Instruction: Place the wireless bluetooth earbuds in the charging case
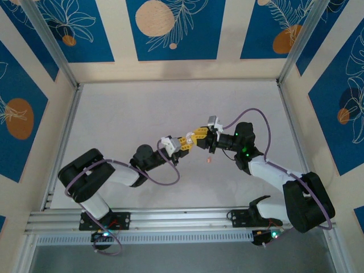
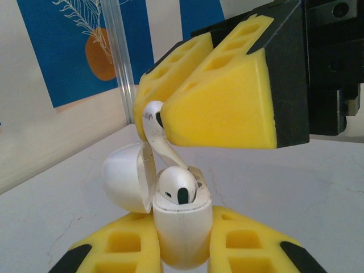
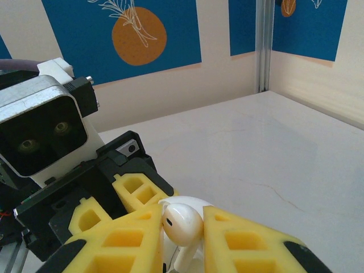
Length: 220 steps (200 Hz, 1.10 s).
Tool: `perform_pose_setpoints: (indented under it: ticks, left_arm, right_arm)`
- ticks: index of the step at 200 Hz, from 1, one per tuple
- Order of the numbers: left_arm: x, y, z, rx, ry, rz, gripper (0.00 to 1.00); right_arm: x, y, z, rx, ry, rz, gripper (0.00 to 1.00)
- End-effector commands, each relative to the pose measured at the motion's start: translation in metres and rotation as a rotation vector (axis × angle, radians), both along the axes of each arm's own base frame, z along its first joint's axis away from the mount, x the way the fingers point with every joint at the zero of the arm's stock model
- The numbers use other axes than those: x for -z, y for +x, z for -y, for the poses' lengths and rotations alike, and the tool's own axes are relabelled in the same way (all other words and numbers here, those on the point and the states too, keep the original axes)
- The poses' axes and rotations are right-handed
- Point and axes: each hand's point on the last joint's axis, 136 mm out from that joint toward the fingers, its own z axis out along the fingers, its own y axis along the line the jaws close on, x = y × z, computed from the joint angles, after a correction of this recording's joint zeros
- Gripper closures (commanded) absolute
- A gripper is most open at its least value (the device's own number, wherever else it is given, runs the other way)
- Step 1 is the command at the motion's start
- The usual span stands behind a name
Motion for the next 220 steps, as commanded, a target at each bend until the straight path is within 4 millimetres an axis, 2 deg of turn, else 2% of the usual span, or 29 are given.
perform_pose_setpoints:
  ticks: [1, 121, 220]
  left_arm:
    - [-0.038, -0.002, 0.002, -0.001, -0.088, 0.070, 0.88]
    - [-0.050, -0.001, 0.001, -0.011, -0.111, 0.085, 0.87]
    - [-0.050, -0.003, 0.001, -0.003, -0.107, 0.095, 0.88]
  right_arm:
    - [0.005, -0.005, -0.002, -0.013, -0.001, -0.018, 0.78]
    - [0.005, -0.009, 0.001, -0.006, -0.005, -0.007, 0.77]
    - [-0.005, -0.008, 0.004, 0.020, 0.007, 0.015, 0.62]
